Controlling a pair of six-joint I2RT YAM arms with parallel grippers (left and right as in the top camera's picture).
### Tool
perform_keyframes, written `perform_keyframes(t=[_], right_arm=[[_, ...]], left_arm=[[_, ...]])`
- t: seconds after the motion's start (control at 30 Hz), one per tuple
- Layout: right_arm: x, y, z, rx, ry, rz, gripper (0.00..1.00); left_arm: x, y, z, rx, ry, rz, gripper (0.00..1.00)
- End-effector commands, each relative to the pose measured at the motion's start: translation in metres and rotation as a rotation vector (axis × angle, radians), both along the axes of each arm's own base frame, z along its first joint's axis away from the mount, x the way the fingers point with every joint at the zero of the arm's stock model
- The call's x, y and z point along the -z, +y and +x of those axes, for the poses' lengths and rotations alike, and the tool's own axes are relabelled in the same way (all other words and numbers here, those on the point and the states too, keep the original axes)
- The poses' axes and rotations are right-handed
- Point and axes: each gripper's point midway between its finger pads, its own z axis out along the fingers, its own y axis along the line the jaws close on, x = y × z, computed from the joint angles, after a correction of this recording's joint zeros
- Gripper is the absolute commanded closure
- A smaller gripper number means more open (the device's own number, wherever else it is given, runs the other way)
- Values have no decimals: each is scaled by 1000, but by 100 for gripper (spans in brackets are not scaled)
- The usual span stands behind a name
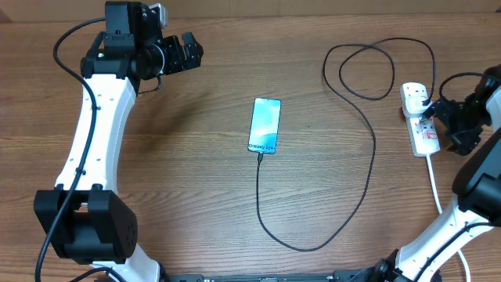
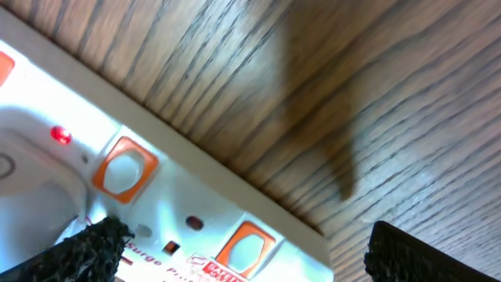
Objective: Plug charger to phone and switch on socket
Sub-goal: 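Press the power strip's orange switch beside the charger with the right gripper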
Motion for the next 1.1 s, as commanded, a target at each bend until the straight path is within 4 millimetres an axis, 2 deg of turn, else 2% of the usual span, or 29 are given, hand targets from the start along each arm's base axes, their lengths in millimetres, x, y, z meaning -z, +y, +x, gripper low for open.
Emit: perform_keyframes(t=[0.0,0.3,0.43,0.5,0.63,1.07], right_arm=[[0,-2,7,-16,-5,-12,0],[-6,-3,8,-38,-18,-21,0],[-42,-5,14,-40,-99,-63,0],[-52,7,23,-137,-163,-26,0],[-51,19,29,-201,-187,-4,0],[-52,17,33,-203,-200,-13,0]], left_arm=[[-25,0,0,0,-59,3,0],[-25,0,0,0,-59,3,0],[-25,0,0,0,-59,3,0],[-25,0,0,0,-59,3,0],[-25,0,0,0,-59,3,0],[-25,0,0,0,-59,3,0]])
